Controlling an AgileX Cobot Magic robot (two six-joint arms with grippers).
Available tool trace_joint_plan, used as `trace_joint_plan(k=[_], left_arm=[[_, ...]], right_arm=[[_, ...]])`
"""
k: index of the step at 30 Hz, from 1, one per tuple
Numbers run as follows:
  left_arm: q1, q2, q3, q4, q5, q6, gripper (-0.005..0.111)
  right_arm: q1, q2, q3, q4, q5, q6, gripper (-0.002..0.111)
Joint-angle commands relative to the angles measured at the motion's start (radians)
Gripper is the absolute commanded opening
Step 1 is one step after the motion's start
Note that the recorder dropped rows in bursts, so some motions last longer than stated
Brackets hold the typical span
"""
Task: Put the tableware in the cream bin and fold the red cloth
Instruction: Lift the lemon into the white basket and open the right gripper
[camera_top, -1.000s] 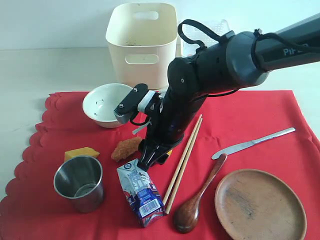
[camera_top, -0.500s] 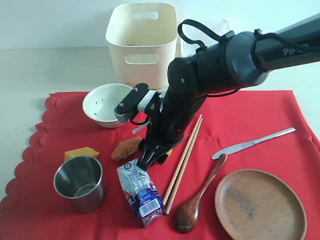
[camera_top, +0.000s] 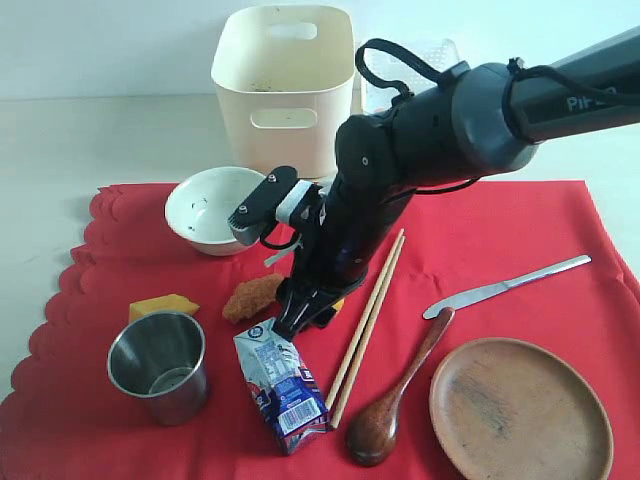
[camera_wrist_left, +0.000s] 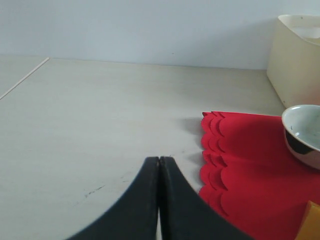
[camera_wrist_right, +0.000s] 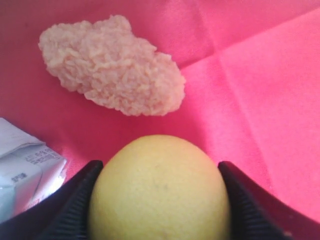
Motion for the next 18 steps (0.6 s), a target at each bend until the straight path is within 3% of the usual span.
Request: trace_joint_plan(k=[1, 18], left_arm=[[-0.006, -0.006, 0.004, -0.002, -0.004, -0.005, 0.001], [-0.006, -0.006, 0.004, -0.002, -0.004, -0.005, 0.001]], right_arm=[[0.002, -0.051, 0.002, -0.009, 0.001, 0.001, 0.000], [0.002, -0.282, 0.002, -0.085, -0.096, 0.019, 0.000]])
